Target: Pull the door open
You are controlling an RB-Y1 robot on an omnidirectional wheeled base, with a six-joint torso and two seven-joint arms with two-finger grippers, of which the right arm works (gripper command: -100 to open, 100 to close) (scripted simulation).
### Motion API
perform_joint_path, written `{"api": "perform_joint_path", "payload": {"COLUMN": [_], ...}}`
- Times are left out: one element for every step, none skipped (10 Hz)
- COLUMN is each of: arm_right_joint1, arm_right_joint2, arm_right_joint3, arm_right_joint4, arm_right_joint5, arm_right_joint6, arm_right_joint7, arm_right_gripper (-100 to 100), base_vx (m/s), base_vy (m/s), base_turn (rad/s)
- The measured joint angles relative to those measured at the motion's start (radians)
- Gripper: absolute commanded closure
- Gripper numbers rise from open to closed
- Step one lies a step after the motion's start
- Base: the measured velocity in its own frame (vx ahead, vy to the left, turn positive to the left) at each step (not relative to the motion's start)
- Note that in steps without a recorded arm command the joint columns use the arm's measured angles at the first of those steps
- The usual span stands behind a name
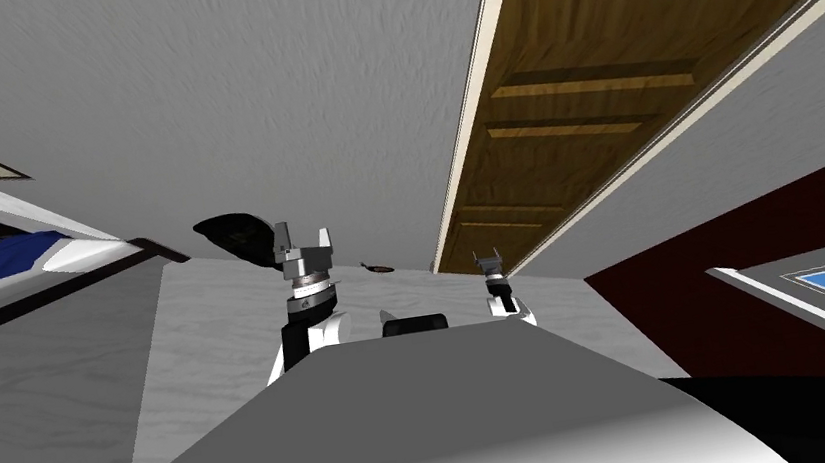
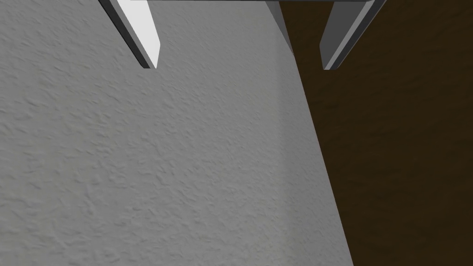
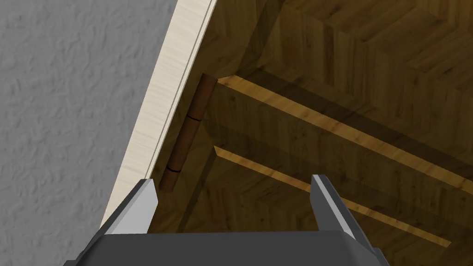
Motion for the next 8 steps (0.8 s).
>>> {"api": "perform_joint_path", "payload": {"arm_right_joint1": [-0.007, -0.013, -0.017, -0.029, -0.035, -0.044, -0.053, -0.059], "arm_right_joint2": [-0.003, -0.005, -0.007, -0.012, -0.014, -0.014, -0.018, -0.021], "arm_right_joint3": [-0.005, -0.011, -0.016, -0.022, -0.027, -0.032, -0.038, -0.043], "arm_right_joint4": [0.021, 0.043, 0.059, 0.088, 0.106, 0.131, 0.159, 0.178], "arm_right_joint5": [0.002, 0.004, 0.006, 0.008, 0.010, 0.011, 0.012, 0.014], "arm_right_joint6": [-0.003, -0.006, -0.007, -0.011, -0.013, -0.018, -0.026, -0.030], "arm_right_joint7": [-0.024, -0.048, -0.072, -0.096, -0.118, -0.137, -0.156, -0.177], "arm_right_gripper": [-100, -100, -100, -100, -100, -100, -100, -100], "base_vx": [0.111, 0.100, 0.101, 0.096, 0.088, 0.079, 0.096, 0.098], "base_vy": [0.028, 0.015, 0.011, 0.015, 0.011, 0.014, 0.020, 0.014], "base_turn": [0.032, 0.028, 0.037, 0.034, 0.030, 0.030, 0.028, 0.030]}}
